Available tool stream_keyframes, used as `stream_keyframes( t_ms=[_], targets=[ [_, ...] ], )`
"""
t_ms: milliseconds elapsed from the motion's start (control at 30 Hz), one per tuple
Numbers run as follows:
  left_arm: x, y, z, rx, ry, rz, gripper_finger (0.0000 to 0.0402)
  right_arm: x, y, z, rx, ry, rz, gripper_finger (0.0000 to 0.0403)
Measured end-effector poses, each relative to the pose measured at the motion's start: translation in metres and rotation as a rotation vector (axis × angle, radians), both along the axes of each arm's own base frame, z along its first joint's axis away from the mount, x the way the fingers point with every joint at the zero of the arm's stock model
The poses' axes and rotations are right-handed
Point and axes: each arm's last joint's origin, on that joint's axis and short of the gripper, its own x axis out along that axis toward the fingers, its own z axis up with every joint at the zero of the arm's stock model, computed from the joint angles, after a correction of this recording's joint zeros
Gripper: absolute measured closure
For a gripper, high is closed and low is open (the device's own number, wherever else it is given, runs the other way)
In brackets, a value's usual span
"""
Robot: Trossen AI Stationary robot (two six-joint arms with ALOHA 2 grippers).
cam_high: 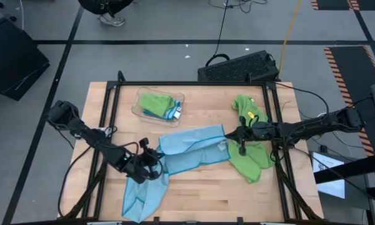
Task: Fold microfiber towels
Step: Fold the right blue microfiber cloth
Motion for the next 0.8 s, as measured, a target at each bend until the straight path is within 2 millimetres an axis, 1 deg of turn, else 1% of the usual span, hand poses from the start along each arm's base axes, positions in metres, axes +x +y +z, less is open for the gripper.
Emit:
stream_keyframes(
  t_ms=[167,333,433,533,633,800],
  targets=[
    [-0.001,0.001,-0.005,-0.031,-0.026,-0.009,0.0393,-0.001,0.001,-0.001,0.007,0.014,0.015,0.0399],
    [-0.002,0.004,-0.010,-0.027,-0.035,-0.016,0.0398,-0.001,0.000,-0.002,0.000,0.029,0.012,0.0399],
    [-0.002,0.006,-0.013,-0.025,-0.028,-0.011,0.0394,-0.001,0.000,-0.002,0.000,0.029,0.013,0.0399],
    [-0.001,0.006,-0.013,-0.038,-0.025,-0.016,0.0393,-0.002,0.001,-0.004,0.017,0.042,0.014,0.0399],
    [0.000,0.005,-0.011,-0.059,-0.037,-0.030,0.0398,-0.002,0.002,-0.005,0.043,0.053,0.055,0.0399],
    [0.002,0.003,-0.010,-0.098,-0.051,-0.056,0.0392,-0.003,0.004,-0.005,0.097,0.062,0.097,0.0399]
  ],
)
